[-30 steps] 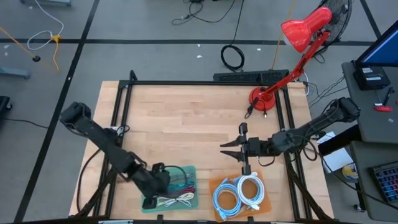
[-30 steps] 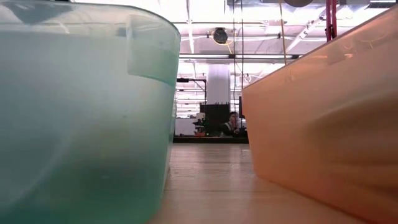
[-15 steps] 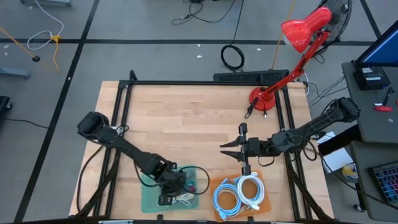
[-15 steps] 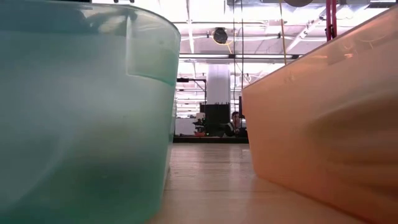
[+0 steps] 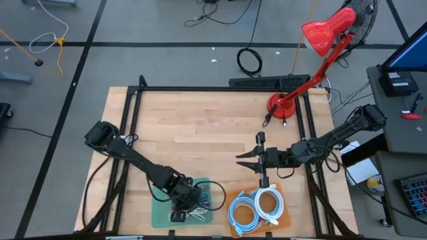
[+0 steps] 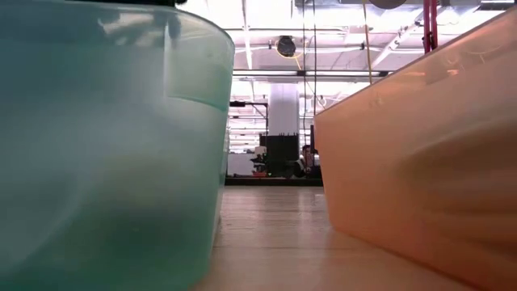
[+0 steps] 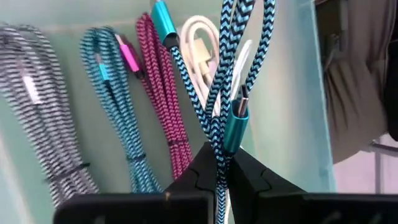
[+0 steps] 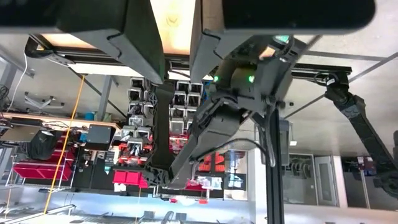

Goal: Pick & Place USB Port
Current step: Put the blue charger cable into the green bin

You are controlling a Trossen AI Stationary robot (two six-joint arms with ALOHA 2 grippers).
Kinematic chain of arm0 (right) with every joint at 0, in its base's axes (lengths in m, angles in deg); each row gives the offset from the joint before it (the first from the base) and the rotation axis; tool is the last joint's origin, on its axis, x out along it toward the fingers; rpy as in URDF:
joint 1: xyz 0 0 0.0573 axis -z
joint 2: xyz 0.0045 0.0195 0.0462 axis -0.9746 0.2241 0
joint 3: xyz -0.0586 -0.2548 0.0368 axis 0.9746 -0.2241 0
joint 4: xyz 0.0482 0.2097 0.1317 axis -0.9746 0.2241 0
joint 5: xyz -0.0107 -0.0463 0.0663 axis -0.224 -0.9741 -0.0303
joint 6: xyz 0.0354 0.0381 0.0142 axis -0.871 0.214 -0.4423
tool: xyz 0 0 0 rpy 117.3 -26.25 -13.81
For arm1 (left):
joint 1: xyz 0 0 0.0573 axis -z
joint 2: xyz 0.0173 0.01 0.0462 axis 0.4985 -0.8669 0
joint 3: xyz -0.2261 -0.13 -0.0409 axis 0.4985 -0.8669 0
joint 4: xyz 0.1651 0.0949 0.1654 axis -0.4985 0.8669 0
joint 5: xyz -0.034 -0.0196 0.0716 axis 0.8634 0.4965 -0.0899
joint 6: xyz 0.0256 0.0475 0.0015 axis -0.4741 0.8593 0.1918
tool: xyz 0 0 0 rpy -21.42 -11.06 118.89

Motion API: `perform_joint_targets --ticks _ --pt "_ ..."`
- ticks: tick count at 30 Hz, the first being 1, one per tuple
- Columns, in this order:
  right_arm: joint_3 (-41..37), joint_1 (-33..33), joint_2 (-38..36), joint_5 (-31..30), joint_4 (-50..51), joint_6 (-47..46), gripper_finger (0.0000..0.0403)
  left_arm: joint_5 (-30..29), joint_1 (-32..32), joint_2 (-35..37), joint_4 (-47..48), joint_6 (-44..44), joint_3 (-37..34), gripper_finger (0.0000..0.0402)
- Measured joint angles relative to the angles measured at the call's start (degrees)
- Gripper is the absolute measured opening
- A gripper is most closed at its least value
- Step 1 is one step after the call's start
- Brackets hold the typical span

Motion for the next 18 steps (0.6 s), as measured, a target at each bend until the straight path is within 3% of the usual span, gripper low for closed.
perform_joint_targets --ticks 8,18 --pt "0.0 0.0 0.02 0.02 0.18 -0.89 0.0065 0.78 -1.27 -3.64 -0.5 2.09 -0.02 0.0017" --pt "0.0 0.0 0.02 0.03 0.24 -0.89 0.0063 -2.26 -1.94 -3.24 0.56 3.45 1.01 0.0131"
